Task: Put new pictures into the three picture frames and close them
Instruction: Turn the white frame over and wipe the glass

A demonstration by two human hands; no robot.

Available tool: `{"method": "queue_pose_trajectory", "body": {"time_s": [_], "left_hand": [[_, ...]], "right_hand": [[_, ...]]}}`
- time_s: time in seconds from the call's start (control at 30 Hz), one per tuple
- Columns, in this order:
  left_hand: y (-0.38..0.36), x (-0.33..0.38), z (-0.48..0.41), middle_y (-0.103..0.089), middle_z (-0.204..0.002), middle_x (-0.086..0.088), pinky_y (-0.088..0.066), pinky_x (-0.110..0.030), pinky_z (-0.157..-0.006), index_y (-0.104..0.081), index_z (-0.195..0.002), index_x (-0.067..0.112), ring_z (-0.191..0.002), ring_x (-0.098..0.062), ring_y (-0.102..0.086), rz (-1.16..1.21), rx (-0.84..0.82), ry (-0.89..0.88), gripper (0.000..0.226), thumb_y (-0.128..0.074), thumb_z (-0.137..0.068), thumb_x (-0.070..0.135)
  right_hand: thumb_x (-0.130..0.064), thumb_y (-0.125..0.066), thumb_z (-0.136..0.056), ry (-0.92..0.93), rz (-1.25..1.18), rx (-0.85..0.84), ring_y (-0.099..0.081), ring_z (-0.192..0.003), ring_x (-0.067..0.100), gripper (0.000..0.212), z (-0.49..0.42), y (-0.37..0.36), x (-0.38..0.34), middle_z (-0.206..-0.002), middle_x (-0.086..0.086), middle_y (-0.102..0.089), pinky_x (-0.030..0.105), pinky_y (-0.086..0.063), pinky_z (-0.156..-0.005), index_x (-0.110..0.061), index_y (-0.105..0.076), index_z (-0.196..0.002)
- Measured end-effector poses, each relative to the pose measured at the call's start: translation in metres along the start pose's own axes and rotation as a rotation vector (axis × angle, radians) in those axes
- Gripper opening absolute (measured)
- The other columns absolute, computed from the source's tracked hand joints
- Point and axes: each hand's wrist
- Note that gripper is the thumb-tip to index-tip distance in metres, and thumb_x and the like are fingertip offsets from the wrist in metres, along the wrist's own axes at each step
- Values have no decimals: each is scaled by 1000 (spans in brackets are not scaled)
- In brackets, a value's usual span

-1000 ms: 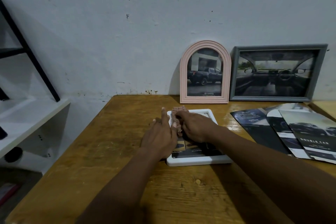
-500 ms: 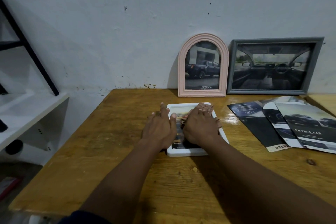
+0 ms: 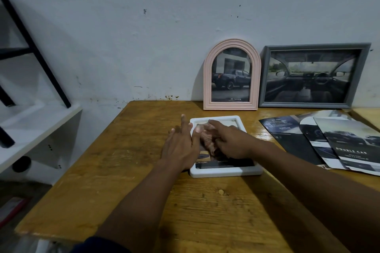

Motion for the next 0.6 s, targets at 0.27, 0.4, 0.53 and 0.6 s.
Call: {"method": "queue_pose_trajectory", "body": {"time_s": [0.27, 0.4, 0.53, 0.6], "left_hand": [[-1, -1, 0, -26, -167, -5, -15, -51, -122, 8, -163, 25, -156, -33, -10, -7, -6, 21, 71, -10, -104, 60], [-1, 0, 0, -27, -167, -6, -16, -51, -122, 7, -163, 24, -156, -34, -11, 3, -4, 28, 71, -10, -104, 60], [0, 0, 1, -24, -167, -9, -14, -49, -122, 6, -163, 24, -156, -33, -11, 22, 1, 33, 68, -12, -106, 56], [1, 0, 2, -25, -167, -10, -13, -49, -122, 7, -163, 24, -156, -33, -10, 25, -1, 37, 66, -13, -107, 53]], "right_hand": [[-32, -48, -94, -136, 193, 335, -55, -115, 36, 67, 36, -33, -4, -131, 20, -57, 45, -42, -96, -5, -21, -149], [-34, -64, -87, -272, 66, 340, -41, -134, 39, 90, 24, -48, -26, -148, 20, -42, 54, -31, -110, -3, -12, -153], [-26, -65, -85, -137, -23, 255, -44, -132, 38, 91, 10, -56, -35, -148, 19, -43, 56, -39, -107, -11, -10, -155], [-23, -62, -87, -24, -65, 224, -51, -126, 37, 83, 9, -55, -37, -144, 18, -49, 51, -43, -103, -13, -14, -154]]}}
Point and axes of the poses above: each hand's wrist, its own z-axis away from the middle knuckle, its own y-axis out of the back of the hand, x = y × z
